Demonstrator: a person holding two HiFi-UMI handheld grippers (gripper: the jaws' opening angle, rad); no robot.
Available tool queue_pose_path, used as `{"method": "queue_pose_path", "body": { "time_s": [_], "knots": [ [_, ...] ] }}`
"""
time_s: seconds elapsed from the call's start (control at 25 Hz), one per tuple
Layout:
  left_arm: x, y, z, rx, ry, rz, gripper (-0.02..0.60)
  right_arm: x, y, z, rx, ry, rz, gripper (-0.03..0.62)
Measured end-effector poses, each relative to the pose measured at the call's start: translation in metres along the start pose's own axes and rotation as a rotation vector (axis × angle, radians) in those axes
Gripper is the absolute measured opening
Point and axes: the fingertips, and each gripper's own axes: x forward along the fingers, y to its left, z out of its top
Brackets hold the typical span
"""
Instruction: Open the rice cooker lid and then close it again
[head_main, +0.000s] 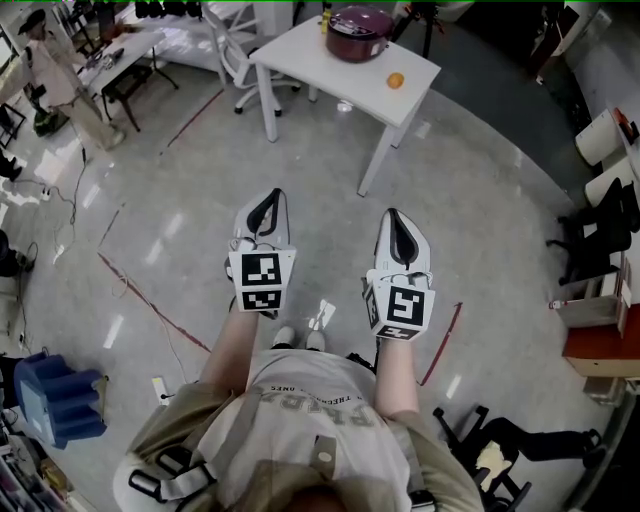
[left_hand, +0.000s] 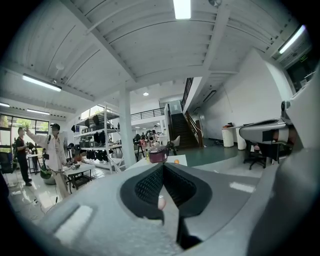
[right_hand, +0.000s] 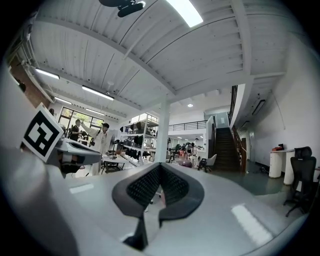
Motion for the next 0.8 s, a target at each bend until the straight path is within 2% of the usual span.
{"method": "queue_pose_path", "body": {
  "time_s": [0.12,0.28,0.32,0.36,0.44,0.56,0.68,0.8],
  "knots": [
    [0.001,-0.003,0.004,-0.002,-0.003,0.008,0.009,0.000,-0.006,0.002,0.022,-0.012,0.014,0.002],
    [0.002,-0.003,0.009,0.006,-0.013,0.052,0.009,-0.002,-0.024,0.005,0.156,-0.074,0.038,0.003],
    [0.003,-0.004,0.009,0.004,-0.012,0.057,0.009,-0.003,-0.027,0.005,0.171,-0.082,0.047,0.016],
    [0.003,-0.005,0.008,0.000,-0.008,0.056,0.025,-0.004,-0.029,0.005,0.176,-0.086,0.060,0.061],
    [0.004,-0.009,0.007,-0.001,0.007,0.042,0.126,-0.006,-0.031,0.005,0.177,-0.093,0.093,0.168],
    [0.004,-0.017,0.008,0.011,0.011,0.020,0.219,-0.008,-0.034,0.004,0.183,-0.104,0.131,0.274],
    [0.001,-0.027,0.011,0.031,0.007,-0.006,0.304,-0.012,-0.036,0.002,0.180,-0.114,0.152,0.321],
    [0.001,-0.030,0.013,0.070,0.016,-0.022,0.336,-0.011,-0.041,0.000,0.182,-0.118,0.159,0.327]
  ]
}}
